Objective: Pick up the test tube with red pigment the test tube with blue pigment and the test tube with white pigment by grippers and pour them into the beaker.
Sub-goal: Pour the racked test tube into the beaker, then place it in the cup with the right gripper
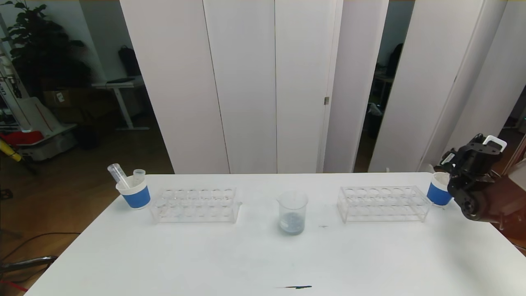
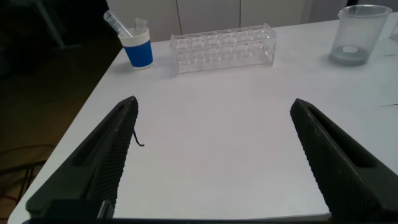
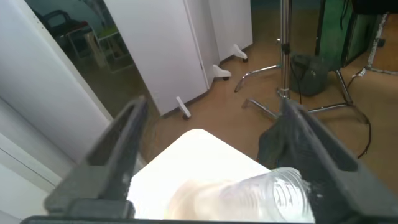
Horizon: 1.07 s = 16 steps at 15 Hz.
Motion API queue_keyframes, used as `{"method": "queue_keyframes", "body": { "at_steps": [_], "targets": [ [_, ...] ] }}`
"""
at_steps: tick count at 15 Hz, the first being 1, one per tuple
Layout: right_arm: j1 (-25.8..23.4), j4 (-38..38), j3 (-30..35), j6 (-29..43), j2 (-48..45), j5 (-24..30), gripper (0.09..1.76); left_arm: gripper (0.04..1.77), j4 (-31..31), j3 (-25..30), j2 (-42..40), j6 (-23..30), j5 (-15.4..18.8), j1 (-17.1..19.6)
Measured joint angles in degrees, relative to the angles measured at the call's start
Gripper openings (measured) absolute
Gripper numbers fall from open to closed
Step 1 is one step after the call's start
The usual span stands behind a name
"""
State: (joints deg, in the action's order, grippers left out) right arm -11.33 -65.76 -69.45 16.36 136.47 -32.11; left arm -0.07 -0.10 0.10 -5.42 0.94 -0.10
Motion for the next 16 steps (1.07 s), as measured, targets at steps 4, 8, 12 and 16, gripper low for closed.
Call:
{"method": "queue_keyframes", "body": {
  "at_steps": [4,8,12,16],
  "targets": [
    [-0.3,0.2,0.2,-0.2,-0.8,0.4,1.75,1.75,0.0,0.0,0.0,0.0,0.0,0.0],
    [-0.7,2.0,-0.1,-0.3,-2.7,1.2,1.75,1.75,0.0,0.0,0.0,0.0,0.0,0.0],
    [-1.0,7.1,0.2,-0.3,-8.1,2.2,1.75,1.75,0.0,0.0,0.0,0.0,0.0,0.0],
    [-0.6,17.3,1.0,-0.3,-20.6,6.7,1.75,1.75,0.0,0.0,0.0,0.0,0.0,0.0]
  ]
}}
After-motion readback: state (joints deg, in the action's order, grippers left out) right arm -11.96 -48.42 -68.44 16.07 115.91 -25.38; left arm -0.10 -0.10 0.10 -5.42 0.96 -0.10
